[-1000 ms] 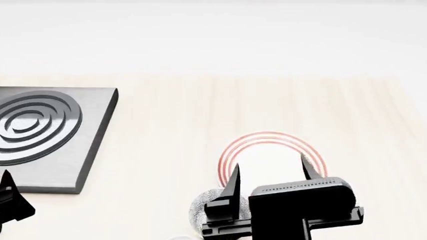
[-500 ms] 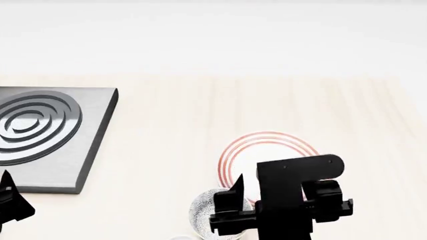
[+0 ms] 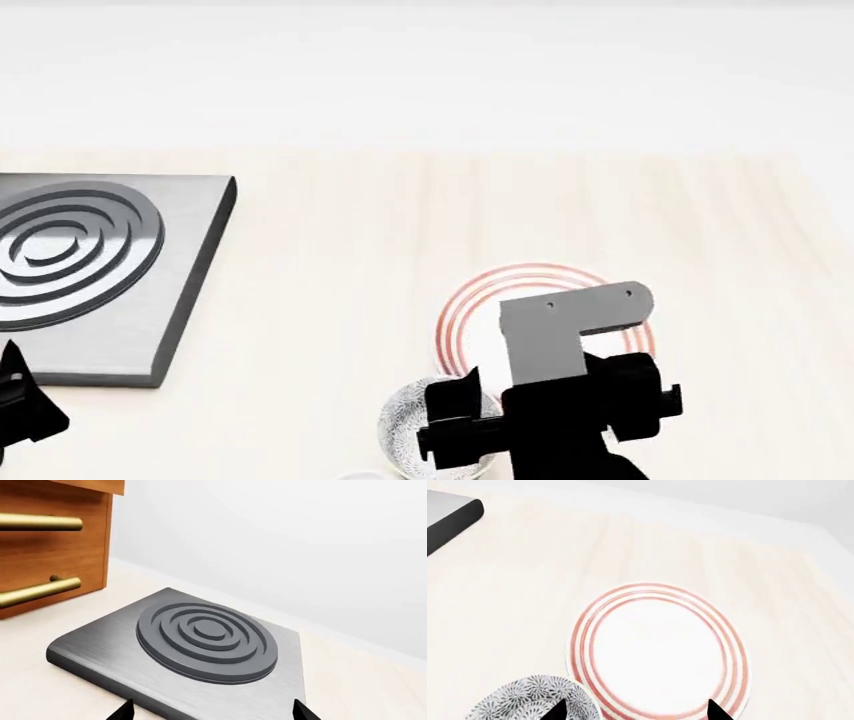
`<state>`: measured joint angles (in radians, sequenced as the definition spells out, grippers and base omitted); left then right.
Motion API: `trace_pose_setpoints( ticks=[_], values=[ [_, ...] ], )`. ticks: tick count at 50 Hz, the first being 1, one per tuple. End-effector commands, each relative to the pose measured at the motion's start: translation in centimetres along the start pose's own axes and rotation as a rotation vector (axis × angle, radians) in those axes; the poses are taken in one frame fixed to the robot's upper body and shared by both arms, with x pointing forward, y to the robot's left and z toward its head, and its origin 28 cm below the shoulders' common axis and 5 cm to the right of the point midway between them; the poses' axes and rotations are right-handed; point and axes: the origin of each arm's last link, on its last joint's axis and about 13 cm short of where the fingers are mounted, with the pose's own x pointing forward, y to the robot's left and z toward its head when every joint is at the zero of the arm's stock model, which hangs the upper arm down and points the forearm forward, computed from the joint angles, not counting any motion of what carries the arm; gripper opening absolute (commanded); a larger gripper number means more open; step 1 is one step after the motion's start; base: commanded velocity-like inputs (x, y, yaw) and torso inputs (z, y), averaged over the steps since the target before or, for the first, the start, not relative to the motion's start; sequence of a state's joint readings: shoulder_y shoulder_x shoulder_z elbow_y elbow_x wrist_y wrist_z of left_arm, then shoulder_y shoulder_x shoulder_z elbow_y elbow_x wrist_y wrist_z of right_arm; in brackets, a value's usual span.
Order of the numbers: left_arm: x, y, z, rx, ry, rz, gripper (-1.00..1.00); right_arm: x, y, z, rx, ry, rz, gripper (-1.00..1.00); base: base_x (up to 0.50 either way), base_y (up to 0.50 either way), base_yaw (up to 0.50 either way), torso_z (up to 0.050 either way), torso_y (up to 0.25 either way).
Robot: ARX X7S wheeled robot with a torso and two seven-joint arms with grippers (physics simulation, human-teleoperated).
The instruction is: Pick the akita bowl between the plate and the ramekin and place it on the plate.
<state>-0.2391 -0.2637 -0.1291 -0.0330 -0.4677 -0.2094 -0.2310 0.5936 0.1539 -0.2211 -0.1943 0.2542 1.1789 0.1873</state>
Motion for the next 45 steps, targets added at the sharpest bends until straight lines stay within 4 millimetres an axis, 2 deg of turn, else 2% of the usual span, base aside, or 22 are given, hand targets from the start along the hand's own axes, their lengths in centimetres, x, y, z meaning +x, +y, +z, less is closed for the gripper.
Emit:
trace_pose_setpoints(
  ticks=[1,11,45],
  values=[
    [0.0,0.0,0.0,0.002,0.000,0.002,1.00,1.0,0.3,0.6,0.059,0.101,0.071,1.00,0.00,0.00,0.00,0.000,0.000],
    [0.0,0.0,0.0,-0.002,0.003,0.004,1.00,2.0,0.0,1.3,0.169,0.131,0.046,1.00,0.00,0.00,0.00,0.000,0.000],
    [0.0,0.0,0.0,-0.002,0.003,0.003,1.00,3.2,0.2,1.8,0.178,0.273,0.112,1.00,0.00,0.00,0.00,0.000,0.000]
  ],
)
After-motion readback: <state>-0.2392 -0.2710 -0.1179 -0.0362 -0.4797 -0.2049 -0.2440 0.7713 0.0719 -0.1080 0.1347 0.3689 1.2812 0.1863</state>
